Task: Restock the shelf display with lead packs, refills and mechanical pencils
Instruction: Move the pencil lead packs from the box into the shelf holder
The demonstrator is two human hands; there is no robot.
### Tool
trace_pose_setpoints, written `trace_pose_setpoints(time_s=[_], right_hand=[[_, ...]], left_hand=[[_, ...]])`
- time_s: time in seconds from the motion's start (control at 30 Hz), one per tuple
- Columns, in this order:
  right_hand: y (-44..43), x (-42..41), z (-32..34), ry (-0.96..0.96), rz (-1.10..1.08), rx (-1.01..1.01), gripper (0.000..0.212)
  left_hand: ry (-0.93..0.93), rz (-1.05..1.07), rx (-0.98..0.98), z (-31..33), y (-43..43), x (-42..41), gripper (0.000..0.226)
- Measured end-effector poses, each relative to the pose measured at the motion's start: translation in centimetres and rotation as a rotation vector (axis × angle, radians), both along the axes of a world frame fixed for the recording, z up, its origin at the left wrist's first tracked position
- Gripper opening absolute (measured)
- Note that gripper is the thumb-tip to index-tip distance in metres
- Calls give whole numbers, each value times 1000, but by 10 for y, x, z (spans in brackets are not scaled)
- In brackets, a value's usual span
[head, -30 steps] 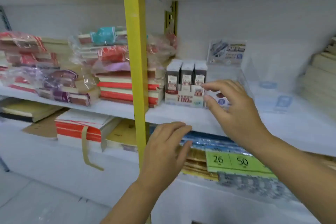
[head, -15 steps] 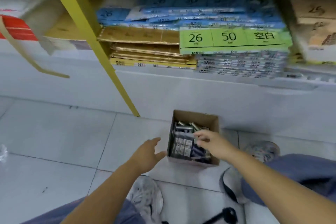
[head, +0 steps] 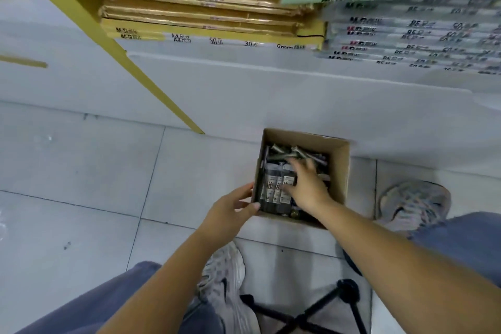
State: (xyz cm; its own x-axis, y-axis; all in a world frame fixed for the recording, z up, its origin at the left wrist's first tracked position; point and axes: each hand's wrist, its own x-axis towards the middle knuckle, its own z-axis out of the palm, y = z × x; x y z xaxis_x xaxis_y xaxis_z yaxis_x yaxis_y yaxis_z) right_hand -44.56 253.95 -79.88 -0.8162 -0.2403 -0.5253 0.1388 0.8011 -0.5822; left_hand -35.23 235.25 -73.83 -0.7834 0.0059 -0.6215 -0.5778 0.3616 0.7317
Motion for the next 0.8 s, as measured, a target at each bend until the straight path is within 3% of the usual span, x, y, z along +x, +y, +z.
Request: trace_pose_setpoints(time_s=[0.37,0.8], right_hand=[[-18,-16,-3,-58,181,-23,76],[-14,-25,-1,-87,191,-51,75]], left_hand=[[-28,9,3,-3,0,2,47],[-35,19,19,-3,-1,2,46]])
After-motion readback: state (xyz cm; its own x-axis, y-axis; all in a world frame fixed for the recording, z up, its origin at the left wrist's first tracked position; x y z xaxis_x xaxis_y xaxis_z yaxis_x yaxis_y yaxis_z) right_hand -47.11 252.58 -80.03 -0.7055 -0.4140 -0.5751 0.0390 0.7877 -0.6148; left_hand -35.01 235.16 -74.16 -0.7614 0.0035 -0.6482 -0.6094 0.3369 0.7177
